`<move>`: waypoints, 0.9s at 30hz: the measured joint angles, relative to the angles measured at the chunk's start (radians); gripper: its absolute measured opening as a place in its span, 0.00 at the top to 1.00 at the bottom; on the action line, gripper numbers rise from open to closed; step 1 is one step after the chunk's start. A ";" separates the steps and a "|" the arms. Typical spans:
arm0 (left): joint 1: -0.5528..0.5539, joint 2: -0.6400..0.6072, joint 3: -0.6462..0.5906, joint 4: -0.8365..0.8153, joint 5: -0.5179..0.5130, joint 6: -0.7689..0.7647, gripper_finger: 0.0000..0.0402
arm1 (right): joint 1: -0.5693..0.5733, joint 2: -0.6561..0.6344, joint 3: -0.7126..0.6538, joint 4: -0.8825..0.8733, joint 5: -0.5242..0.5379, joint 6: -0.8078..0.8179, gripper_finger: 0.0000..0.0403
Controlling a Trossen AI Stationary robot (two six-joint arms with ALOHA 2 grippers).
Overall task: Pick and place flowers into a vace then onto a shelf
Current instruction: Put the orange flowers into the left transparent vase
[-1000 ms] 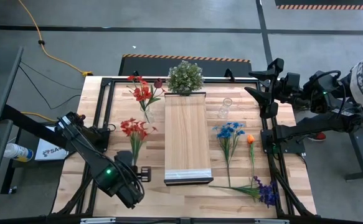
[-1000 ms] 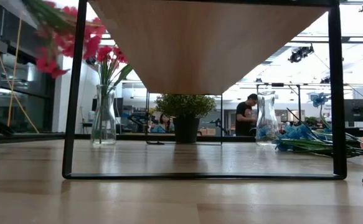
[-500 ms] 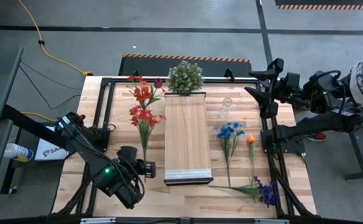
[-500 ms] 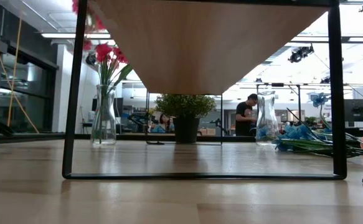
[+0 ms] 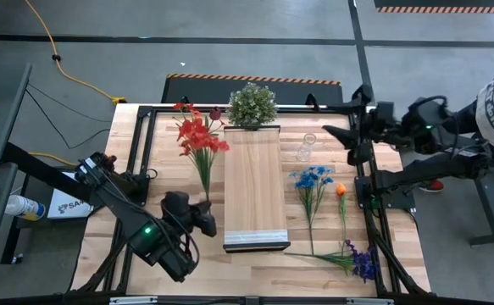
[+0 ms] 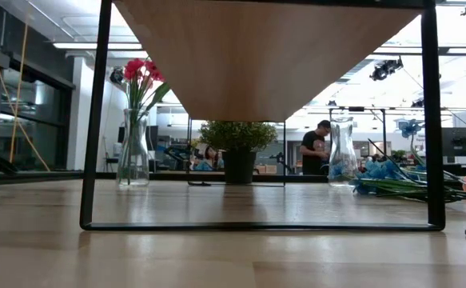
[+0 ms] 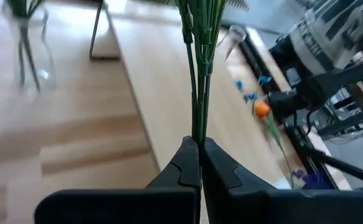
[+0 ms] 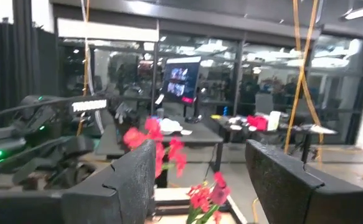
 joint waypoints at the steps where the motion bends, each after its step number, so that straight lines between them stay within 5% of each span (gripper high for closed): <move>1: 0.010 0.000 0.000 0.000 -0.018 0.021 0.92 | 0.000 0.010 0.000 -0.001 -0.004 0.002 0.41; 27: 0.145 -0.180 -0.001 0.000 -0.455 0.564 0.92 | 0.000 0.061 0.000 -0.049 -0.006 0.001 0.41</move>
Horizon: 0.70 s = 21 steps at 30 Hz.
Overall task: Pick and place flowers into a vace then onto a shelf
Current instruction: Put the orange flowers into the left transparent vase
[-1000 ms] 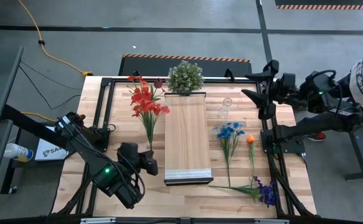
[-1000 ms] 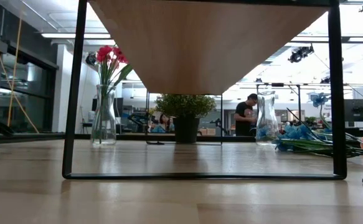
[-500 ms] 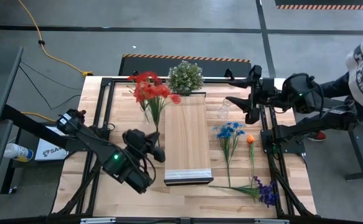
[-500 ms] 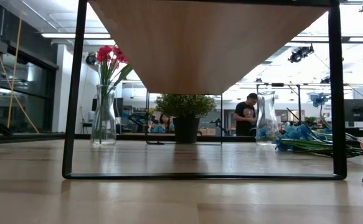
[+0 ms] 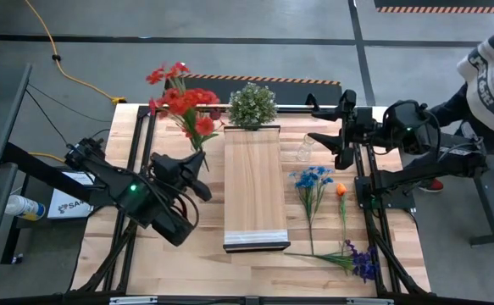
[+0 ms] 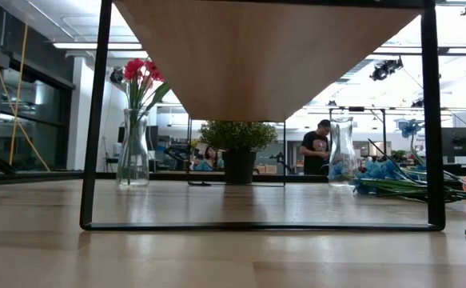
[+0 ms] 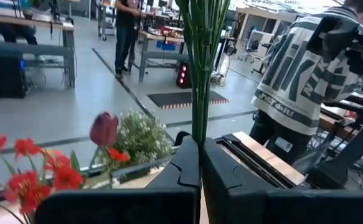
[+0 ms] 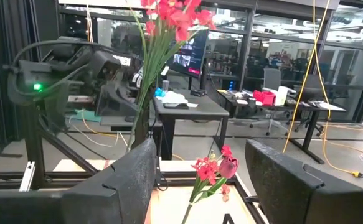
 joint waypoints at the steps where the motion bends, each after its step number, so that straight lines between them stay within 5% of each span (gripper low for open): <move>1: 0.000 -0.008 0.000 0.000 -0.004 0.017 0.92 | 0.000 0.000 0.000 0.000 0.000 -0.002 0.41; 21: 0.014 -0.033 0.000 0.000 -0.051 0.087 0.92 | 0.000 0.000 0.000 0.001 0.015 -0.035 0.41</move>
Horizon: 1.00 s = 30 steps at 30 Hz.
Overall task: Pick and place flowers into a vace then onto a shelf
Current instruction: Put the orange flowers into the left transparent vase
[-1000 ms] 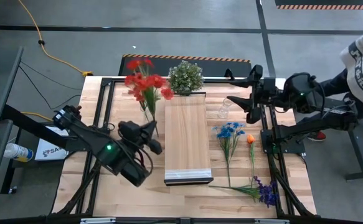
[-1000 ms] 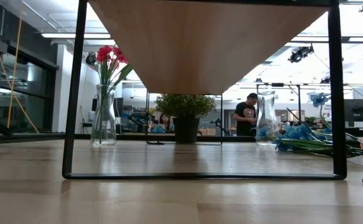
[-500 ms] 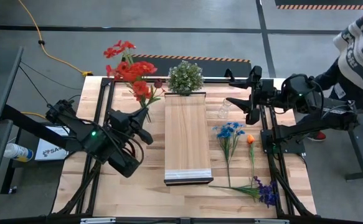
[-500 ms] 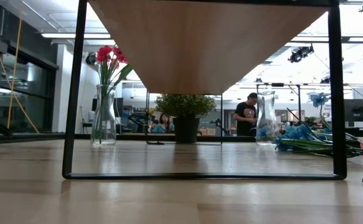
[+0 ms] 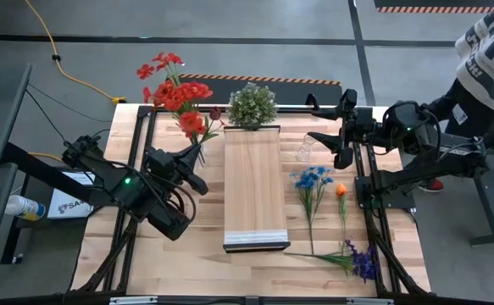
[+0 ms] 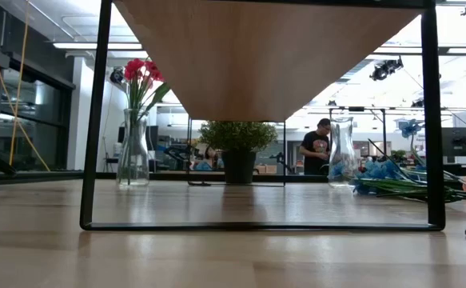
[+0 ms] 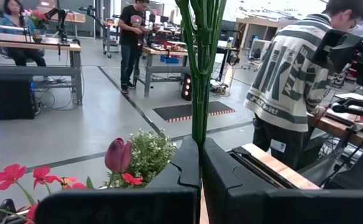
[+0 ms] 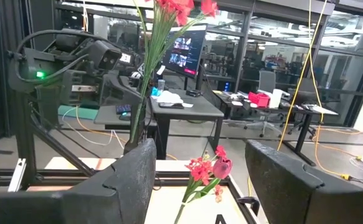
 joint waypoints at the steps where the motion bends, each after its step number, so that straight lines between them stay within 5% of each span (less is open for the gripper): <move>1: 0.000 0.000 0.000 0.000 0.000 -0.001 0.92 | 0.000 0.000 0.000 0.000 0.000 -0.001 0.41; 30: 0.015 -0.032 -0.427 0.000 -0.039 -0.420 0.92 | 0.000 0.000 0.000 0.001 0.053 -0.039 0.41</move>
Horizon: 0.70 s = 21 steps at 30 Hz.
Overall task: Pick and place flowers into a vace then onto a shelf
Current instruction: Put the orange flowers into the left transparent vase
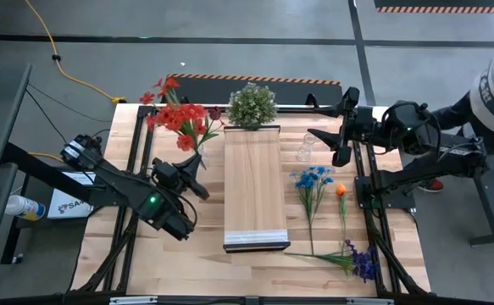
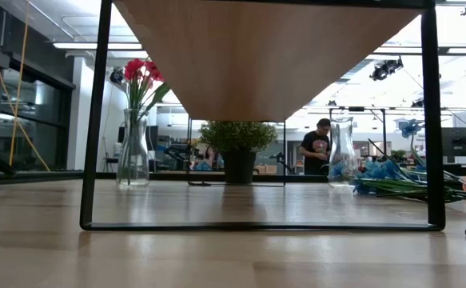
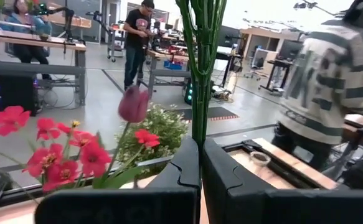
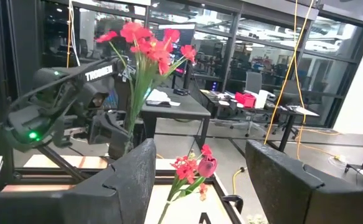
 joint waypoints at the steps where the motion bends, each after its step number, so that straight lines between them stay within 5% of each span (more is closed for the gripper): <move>1: 0.007 -0.006 -0.016 0.000 0.000 -0.006 0.92 | 0.000 0.000 0.000 0.000 0.000 0.000 0.41; 21: 0.076 -0.165 -0.241 0.000 -0.002 0.046 0.92 | 0.000 0.000 0.000 0.005 0.100 -0.005 0.41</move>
